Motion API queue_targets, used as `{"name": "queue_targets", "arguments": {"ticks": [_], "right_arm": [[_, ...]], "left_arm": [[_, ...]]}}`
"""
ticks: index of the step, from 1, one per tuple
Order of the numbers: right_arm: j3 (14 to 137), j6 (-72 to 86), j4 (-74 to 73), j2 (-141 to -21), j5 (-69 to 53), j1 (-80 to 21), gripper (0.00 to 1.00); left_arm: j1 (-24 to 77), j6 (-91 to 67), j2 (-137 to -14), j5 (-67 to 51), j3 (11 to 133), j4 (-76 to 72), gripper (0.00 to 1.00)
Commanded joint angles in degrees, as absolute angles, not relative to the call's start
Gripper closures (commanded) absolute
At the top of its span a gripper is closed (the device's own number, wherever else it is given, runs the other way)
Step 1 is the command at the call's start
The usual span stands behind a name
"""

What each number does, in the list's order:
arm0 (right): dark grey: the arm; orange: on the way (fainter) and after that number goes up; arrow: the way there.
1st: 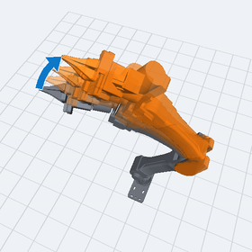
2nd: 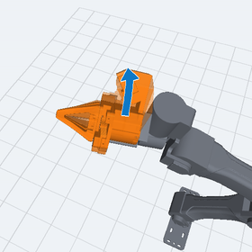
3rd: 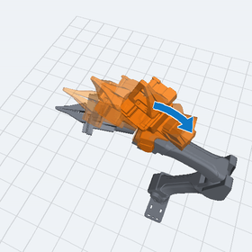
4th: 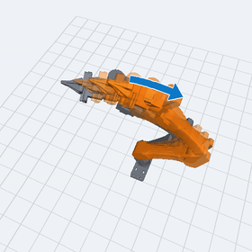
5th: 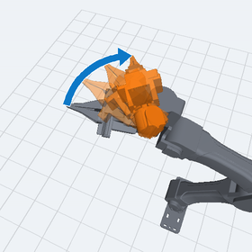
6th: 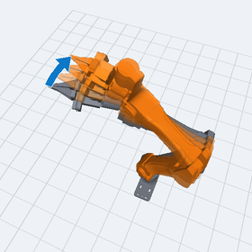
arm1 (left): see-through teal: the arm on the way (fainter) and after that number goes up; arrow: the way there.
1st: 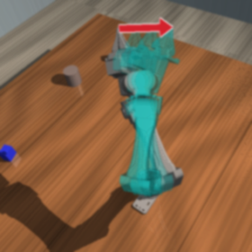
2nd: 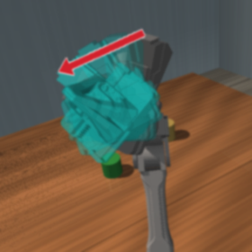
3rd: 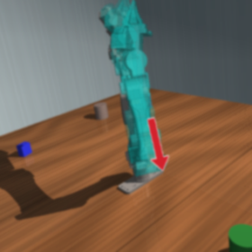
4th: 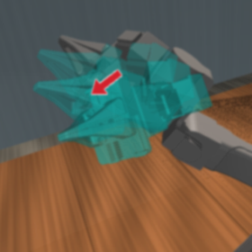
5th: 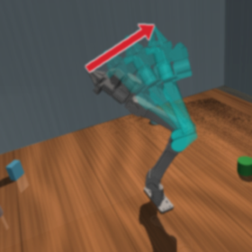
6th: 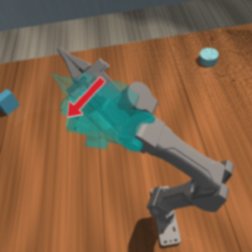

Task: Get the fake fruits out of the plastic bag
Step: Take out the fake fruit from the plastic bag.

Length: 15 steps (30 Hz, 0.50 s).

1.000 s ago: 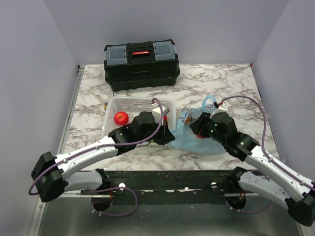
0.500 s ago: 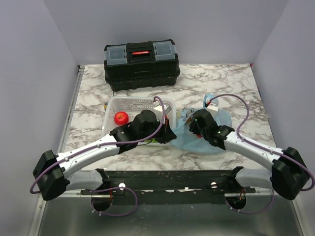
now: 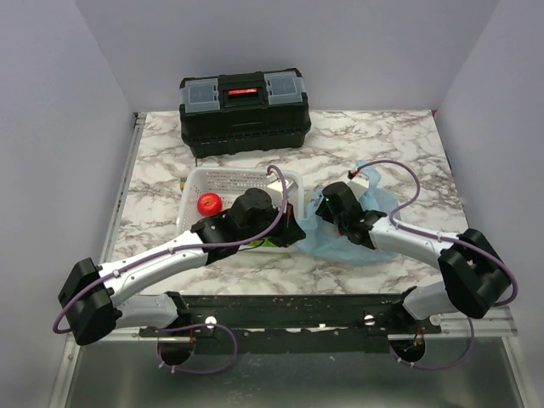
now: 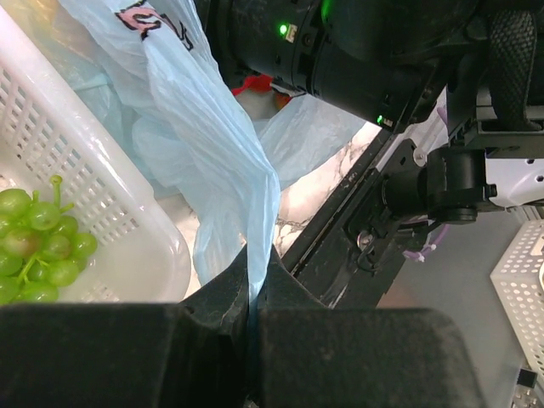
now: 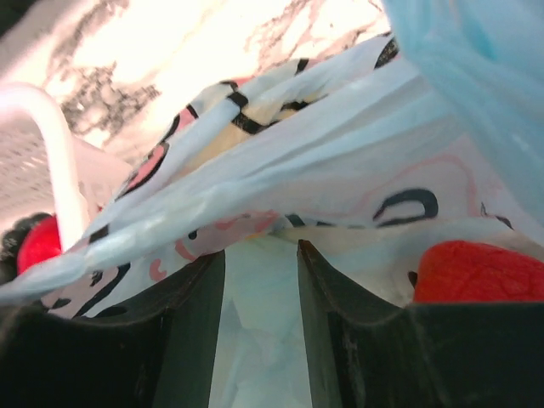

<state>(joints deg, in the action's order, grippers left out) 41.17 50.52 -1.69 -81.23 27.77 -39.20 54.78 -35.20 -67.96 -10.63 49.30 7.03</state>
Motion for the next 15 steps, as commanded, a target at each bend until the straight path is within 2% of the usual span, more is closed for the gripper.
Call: {"name": "queue_targets", "arguments": {"ticks": [1,11,15], "right_arm": [[39.8,55.9,5.0,-82.3,30.2,-37.6,0.56],[37.9,60.9,9.5,-85.6,23.7,-32.7,0.48],[37.9,61.4,10.9,-86.9,22.0,-31.8,0.42]], "left_arm": [[55.0,-34.2,-68.0,-9.5,50.9,7.6,1.0],[55.0,-33.6,-67.5,-9.8,50.9,7.7,1.0],[55.0,-33.5,-67.3,-9.8,50.8,7.7,1.0]]}}
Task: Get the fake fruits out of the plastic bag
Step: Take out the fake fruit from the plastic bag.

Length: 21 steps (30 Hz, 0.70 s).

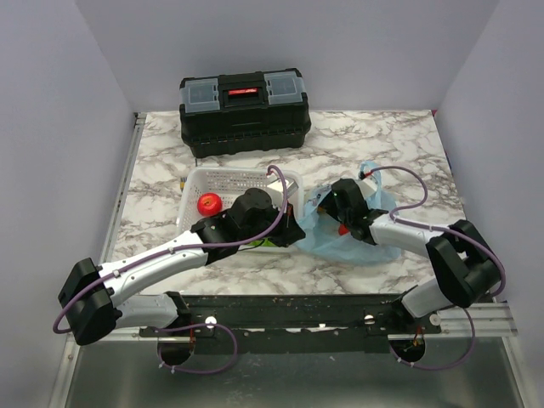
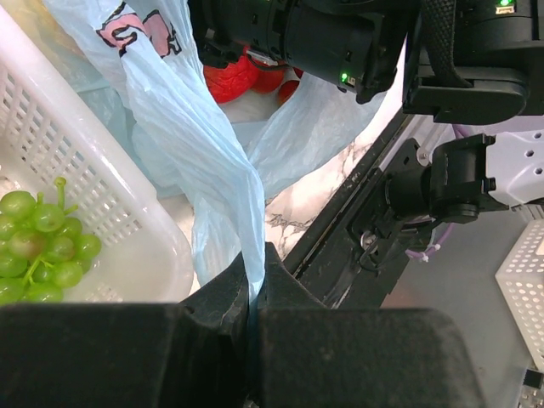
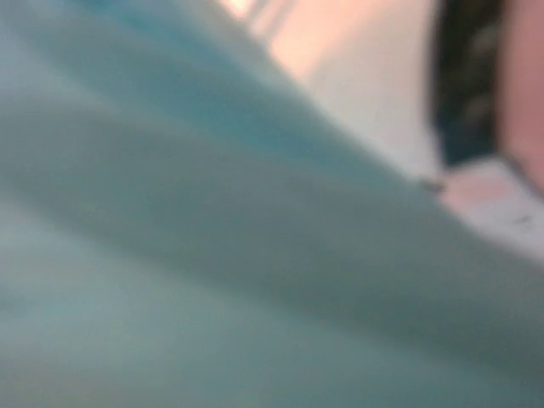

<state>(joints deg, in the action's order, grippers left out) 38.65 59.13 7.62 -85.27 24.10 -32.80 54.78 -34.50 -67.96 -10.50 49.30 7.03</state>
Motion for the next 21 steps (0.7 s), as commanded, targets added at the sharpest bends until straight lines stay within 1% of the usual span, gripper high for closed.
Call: {"name": "queue_targets", "arguments": {"ticks": [1,3,5,7,9,14,21], "right_arm": [[37.9,61.5,11.2,-87.2,21.8,-31.7,0.39],[38.0,61.6,11.8,-87.7,21.2,-31.5,0.36],[38.1,62.1,11.8,-88.3,20.8,-31.2,0.3],[38.4,62.7,12.0,-88.9,20.1,-30.9,0.28],[38.5,63.2,12.1,-89.4,19.4,-30.4,0.27],[38.6,63.8,13.5,-90.6,18.5,-29.7,0.22],[38.3,64.0,18.0,-94.2,16.2,-28.2,0.21]], "left_arm": [[55.0,-33.6,-67.2,-9.9,50.7,7.7,1.0],[55.0,-33.6,-67.2,-9.9,50.7,7.7,1.0],[54.9,-33.6,-67.2,-9.9,50.7,7.7,1.0],[55.0,-33.7,-67.2,-10.1,50.7,7.6,1.0],[55.0,-33.7,-67.3,-10.1,50.7,7.6,1.0],[55.0,-33.8,-67.5,-10.2,50.7,7.6,1.0],[55.0,-33.9,-67.7,-10.6,50.7,7.4,1.0]]}}
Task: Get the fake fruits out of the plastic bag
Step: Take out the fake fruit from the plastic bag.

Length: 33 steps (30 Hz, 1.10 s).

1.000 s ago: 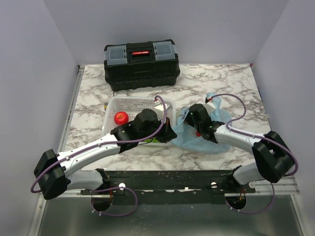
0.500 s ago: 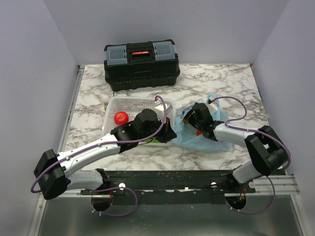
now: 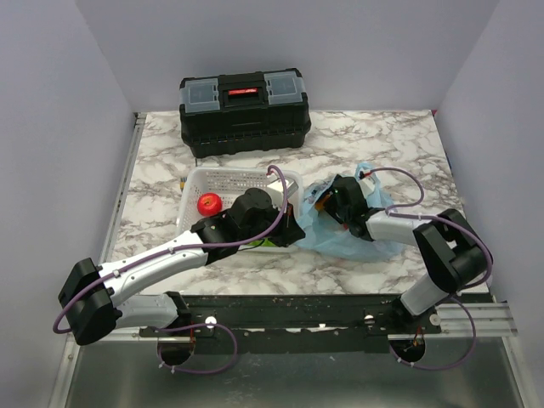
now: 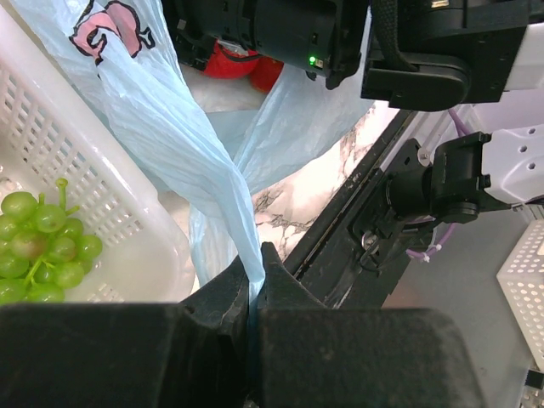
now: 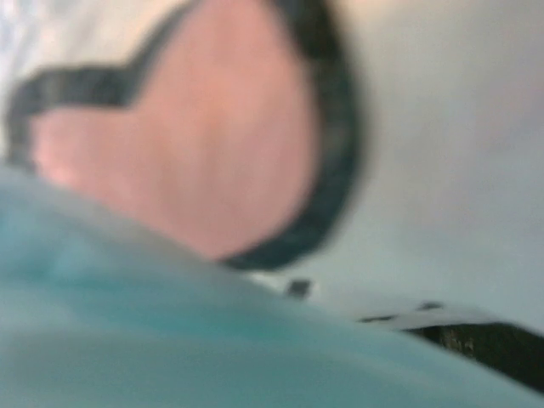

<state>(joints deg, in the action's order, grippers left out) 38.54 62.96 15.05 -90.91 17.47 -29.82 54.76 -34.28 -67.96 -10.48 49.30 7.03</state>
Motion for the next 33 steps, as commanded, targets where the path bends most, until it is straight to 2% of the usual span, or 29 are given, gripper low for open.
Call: {"name": "queue_targets", "arguments": {"ticks": [1,7,15,18,22,26,30,33], "right_arm": [[38.2,64.1,19.0,-94.9,15.7,-27.9,0.22],[36.6,64.3,22.2,-96.1,12.9,-27.3,0.36],[34.3,60.1,16.7,-88.6,13.7,-27.3,0.55],[33.9,58.1,12.0,-84.9,13.7,-27.3,0.6],[32.4,54.2,8.0,-78.9,12.4,-27.3,0.61],[32.5,50.8,1.5,-74.2,10.7,-27.3,0.67],[30.9,46.4,0.1,-68.6,7.5,-27.3,0.69],[31.3,44.8,-3.9,-66.4,5.7,-27.3,0.74]], "left_arm": [[55.0,-33.9,-67.7,-10.5,50.6,7.4,1.0],[54.9,-34.0,-67.2,-10.4,50.1,7.7,1.0],[54.9,-34.0,-67.4,-9.6,49.7,7.5,1.0],[54.9,-33.8,-67.6,-9.5,49.8,7.5,1.0],[54.9,-33.7,-68.0,-9.4,50.0,7.5,1.0],[54.9,-33.7,-68.4,-9.4,49.9,7.4,1.0],[54.8,-33.8,-68.7,-9.5,49.8,7.1,1.0],[54.8,-34.0,-68.8,-9.6,49.9,6.9,1.0]]}}
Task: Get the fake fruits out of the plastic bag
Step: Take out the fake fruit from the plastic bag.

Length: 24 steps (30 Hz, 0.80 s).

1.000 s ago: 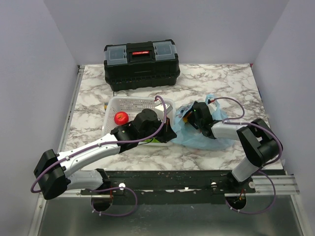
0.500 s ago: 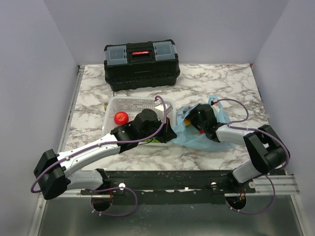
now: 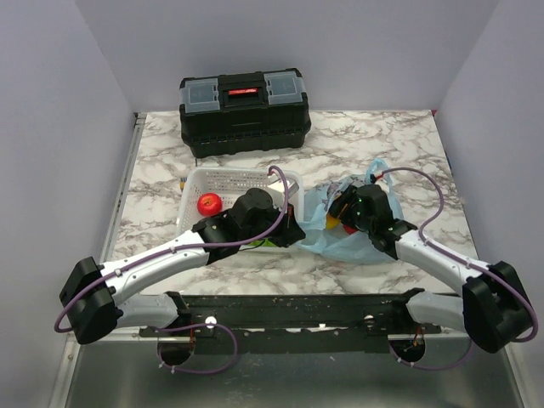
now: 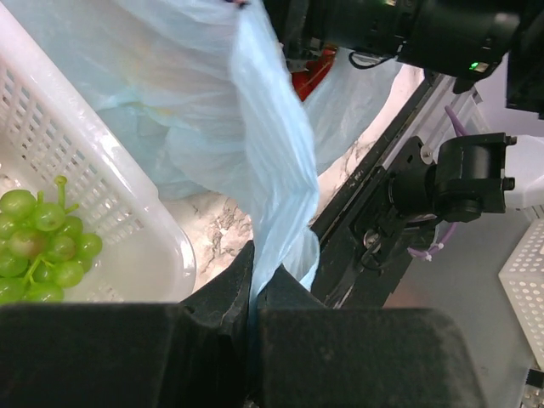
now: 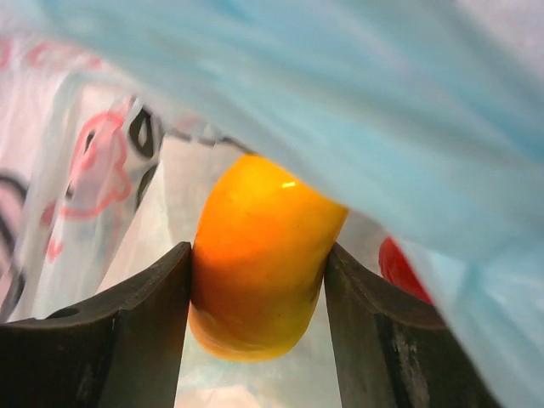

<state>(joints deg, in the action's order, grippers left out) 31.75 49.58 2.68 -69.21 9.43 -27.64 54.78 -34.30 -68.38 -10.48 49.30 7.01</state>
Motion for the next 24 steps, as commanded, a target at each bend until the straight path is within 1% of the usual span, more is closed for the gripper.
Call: {"name": "queue_targets", "arguments": {"ticks": [1,3,5,7,9,16,20,22,24], "right_arm": [[31.4,44.6,-4.9,-65.6,5.7,-27.3,0.75],[31.2,43.6,-6.6,-63.9,6.7,-27.3,0.78],[31.0,42.5,-8.6,-62.4,9.5,-27.4,0.78],[31.4,42.4,-11.1,-61.2,13.0,-27.3,0.83],[32.4,41.9,-13.1,-60.1,13.8,-27.3,0.84],[35.6,41.0,-11.2,-55.3,2.5,-27.3,0.84],[36.8,44.4,-9.2,-53.2,-2.8,-27.3,0.85],[36.6,45.9,-6.6,-51.9,-4.6,-27.3,0.87],[36.0,46.7,-3.8,-50.9,-5.0,-27.3,0.92]], "left_arm": [[54.8,-34.0,-68.7,-9.6,49.9,6.9,1.0],[54.8,-34.0,-68.5,-9.2,49.9,6.9,1.0],[54.8,-33.9,-68.1,-8.7,49.9,7.2,1.0],[54.8,-33.9,-67.6,-8.3,49.5,7.3,1.0],[54.8,-34.0,-67.5,-8.3,49.2,7.2,1.0],[54.8,-34.7,-68.1,-9.4,48.8,6.5,1.0],[54.8,-34.8,-68.1,-9.9,48.7,6.1,1.0],[54.8,-34.9,-68.1,-10.0,48.5,5.8,1.0],[54.8,-35.1,-68.2,-10.3,48.3,5.5,1.0]]}}
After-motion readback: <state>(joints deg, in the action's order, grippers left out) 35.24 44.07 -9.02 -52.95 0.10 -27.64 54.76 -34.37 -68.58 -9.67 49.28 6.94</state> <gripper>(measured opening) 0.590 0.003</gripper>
